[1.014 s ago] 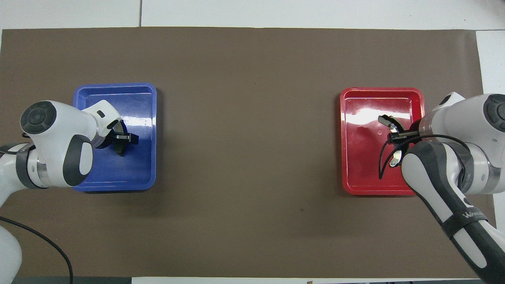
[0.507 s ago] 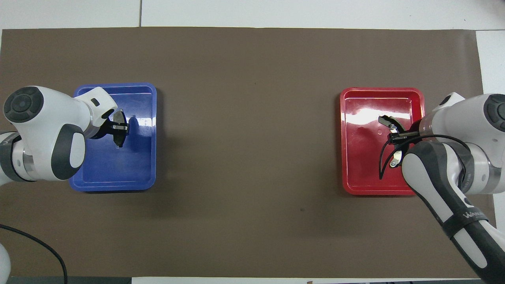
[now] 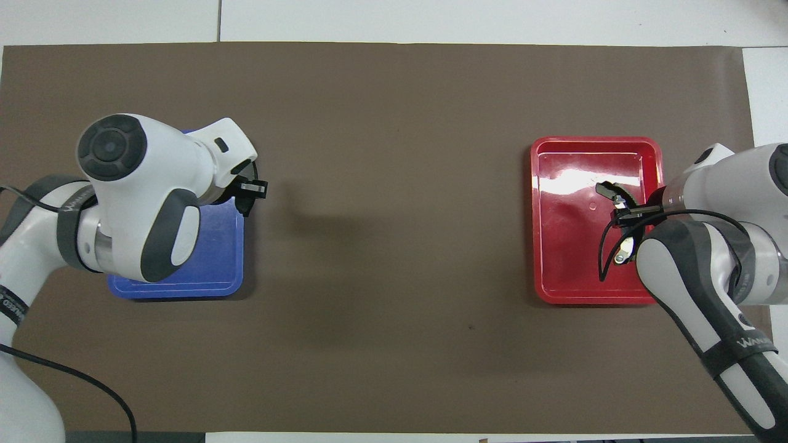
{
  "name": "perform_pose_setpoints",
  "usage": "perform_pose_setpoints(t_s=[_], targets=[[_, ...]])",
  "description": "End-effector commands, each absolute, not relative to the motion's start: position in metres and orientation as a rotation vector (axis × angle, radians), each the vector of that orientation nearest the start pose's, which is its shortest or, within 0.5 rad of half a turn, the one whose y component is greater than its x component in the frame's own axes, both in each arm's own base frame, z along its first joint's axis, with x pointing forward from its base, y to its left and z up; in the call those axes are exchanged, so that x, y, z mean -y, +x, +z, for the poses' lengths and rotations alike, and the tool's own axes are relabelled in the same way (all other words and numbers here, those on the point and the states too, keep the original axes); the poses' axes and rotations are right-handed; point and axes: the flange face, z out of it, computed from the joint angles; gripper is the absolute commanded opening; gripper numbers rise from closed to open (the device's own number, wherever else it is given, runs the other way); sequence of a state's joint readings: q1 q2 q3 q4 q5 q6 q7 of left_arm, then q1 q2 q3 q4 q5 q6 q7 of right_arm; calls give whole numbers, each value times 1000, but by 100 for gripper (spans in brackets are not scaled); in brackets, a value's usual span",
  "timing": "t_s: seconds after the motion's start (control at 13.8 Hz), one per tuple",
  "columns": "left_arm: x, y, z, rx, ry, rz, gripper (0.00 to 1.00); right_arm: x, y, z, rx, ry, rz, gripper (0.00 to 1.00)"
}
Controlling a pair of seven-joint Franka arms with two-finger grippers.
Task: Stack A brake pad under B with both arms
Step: 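Carry the blue-tray pad to the table center with the left gripper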
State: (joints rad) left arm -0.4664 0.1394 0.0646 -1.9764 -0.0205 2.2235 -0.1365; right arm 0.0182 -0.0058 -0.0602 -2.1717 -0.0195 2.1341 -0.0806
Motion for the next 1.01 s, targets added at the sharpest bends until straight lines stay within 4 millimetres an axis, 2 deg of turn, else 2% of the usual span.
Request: perform_pose_setpoints(t_s=[0.0, 0.14, 0.29, 0.43, 0.51, 0.65, 0.87, 0.94], targets=[[281, 534, 418, -380, -3163, -221, 1, 28, 518, 442, 38, -3132, 67, 1], [322, 523, 413, -421, -3166, -234, 1, 28, 514, 482, 24, -3128, 93, 1], [348, 515, 394, -432, -3172, -256, 1, 29, 514, 528, 3, -3127, 112, 0], [370, 515, 375, -468, -3162, -239, 1, 28, 515, 554, 9, -3130, 113, 1], [384, 516, 365, -486, -3155, -232, 1, 28, 515, 557, 15, -3138, 113, 1], [398, 520, 347, -509, -3145, -217, 1, 28, 514, 553, 13, -3136, 113, 0], [409, 520, 324, -472, -3146, -202, 1, 20, 514, 553, -11, -3140, 111, 0], [418, 515, 318, -490, -3142, -193, 1, 17, 515, 549, -11, -3140, 123, 0]])
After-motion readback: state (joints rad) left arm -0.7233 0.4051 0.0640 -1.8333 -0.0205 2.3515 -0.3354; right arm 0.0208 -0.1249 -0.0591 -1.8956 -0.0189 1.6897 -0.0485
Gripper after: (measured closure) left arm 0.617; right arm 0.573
